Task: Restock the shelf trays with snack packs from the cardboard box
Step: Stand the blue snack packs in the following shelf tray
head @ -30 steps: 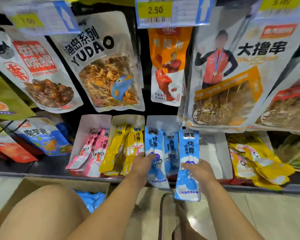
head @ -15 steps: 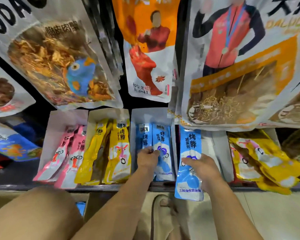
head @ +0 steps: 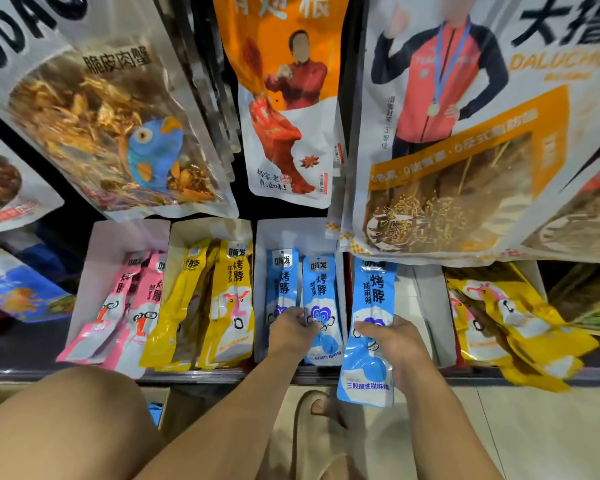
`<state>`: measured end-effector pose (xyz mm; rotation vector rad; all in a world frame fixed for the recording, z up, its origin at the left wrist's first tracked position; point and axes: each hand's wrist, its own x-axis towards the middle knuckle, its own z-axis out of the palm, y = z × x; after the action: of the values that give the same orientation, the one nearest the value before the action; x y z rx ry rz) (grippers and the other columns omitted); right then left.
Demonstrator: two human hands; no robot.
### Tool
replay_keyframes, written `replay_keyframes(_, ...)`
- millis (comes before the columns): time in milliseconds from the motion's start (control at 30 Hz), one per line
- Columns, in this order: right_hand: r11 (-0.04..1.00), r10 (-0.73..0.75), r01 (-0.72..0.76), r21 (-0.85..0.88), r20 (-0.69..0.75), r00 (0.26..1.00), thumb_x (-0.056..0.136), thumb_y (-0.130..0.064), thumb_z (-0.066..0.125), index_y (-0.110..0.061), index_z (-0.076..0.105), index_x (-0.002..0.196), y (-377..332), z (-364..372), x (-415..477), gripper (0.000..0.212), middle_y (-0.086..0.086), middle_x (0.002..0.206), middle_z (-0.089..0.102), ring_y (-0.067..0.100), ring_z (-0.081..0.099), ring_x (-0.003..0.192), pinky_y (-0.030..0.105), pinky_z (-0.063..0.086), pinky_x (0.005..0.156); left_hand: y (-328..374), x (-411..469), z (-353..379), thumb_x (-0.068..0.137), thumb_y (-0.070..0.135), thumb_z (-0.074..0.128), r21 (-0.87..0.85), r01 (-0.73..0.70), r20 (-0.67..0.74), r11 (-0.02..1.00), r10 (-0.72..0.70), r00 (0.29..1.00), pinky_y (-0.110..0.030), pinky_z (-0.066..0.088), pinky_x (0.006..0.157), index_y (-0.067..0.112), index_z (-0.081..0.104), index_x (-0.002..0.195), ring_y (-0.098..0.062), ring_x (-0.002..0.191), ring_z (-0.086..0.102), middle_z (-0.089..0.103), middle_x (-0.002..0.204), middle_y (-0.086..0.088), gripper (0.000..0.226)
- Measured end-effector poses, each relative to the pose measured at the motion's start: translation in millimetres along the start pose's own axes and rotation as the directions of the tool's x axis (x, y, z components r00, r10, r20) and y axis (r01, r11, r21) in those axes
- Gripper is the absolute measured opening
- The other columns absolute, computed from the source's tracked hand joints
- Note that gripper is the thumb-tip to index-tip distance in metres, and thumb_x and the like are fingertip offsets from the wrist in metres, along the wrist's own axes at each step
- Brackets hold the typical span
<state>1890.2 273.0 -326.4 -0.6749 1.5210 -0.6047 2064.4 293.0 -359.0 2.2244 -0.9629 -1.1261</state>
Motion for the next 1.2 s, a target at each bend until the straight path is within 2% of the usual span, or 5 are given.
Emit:
replay_keyframes(200,0.999,-0.005,0.001,0.047,0.088,0.996,0.075,-0.012,0.087,-0.007,0.066,0.108,-1.7,20.1,-11.9,0.039,0.013,0.089,0.078,0.038,0.076,0.080,0.063,0.058,0.080,-0.7,-4.3,-37.1,0.092,0.031,0.067,0.043,-0.146,-0.074,0.988,0.149,0.986,-0.026,0.052,0.083,0.014,0.057,0.131,-0.014,0.095,0.061,0.066,0.120,-0.002,0.045)
replay_keyframes(400,0.998,-0.043,0.036,0.051,0.152,0.987,0.085,-0.017,0.078,-0.009,0.066,0.109,-6.3,51.3,-15.7,0.028,0.014,0.091,0.078,0.037,0.076,0.082,0.059,0.059,0.083,-17.5,-3.3,-72.2,0.090,0.032,0.068,0.202,-0.219,-0.360,0.955,0.280,0.890,-0.033,0.042,0.101,0.017,0.054,0.133,-0.022,0.121,0.046,0.050,0.128,-0.004,0.047)
replay_keyframes(700,0.995,-0.098,0.100,-0.004,0.139,0.985,0.092,-0.010,0.067,-0.013,0.063,0.102,-5.1,103.9,7.4,0.011,0.012,0.092,0.076,0.031,0.075,0.081,0.047,0.062,0.076,-47.4,22.8,-90.2,0.094,0.023,0.059,0.214,-0.228,-0.264,0.950,0.281,0.923,-0.027,0.045,0.073,0.030,0.066,0.117,-0.019,0.095,0.058,0.059,0.108,0.002,0.025)
replay_keyframes(967,0.950,-0.162,0.190,-0.248,0.129,0.978,0.087,-0.012,0.075,-0.022,0.070,0.098,14.5,143.1,44.7,0.015,0.001,0.091,0.076,0.026,0.073,0.090,0.044,0.060,0.083,-62.0,33.4,-87.6,0.094,0.033,0.064,0.230,-0.231,-0.268,0.945,0.290,0.919,-0.020,0.046,0.074,0.032,0.064,0.126,-0.011,0.098,0.062,0.057,0.113,0.007,0.032)
replay_keyframes(1200,0.777,-0.224,0.226,-0.587,0.078,0.971,0.096,-0.025,0.067,-0.008,0.052,0.142,26.0,157.3,50.9,0.052,0.012,0.123,0.068,0.026,0.065,0.108,0.031,0.051,0.092,-67.2,36.3,-81.2,0.093,0.033,0.062,0.192,-0.223,-0.272,0.956,0.271,0.923,-0.035,0.060,0.078,0.034,0.062,0.124,-0.011,0.104,0.061,0.058,0.115,0.009,0.031)
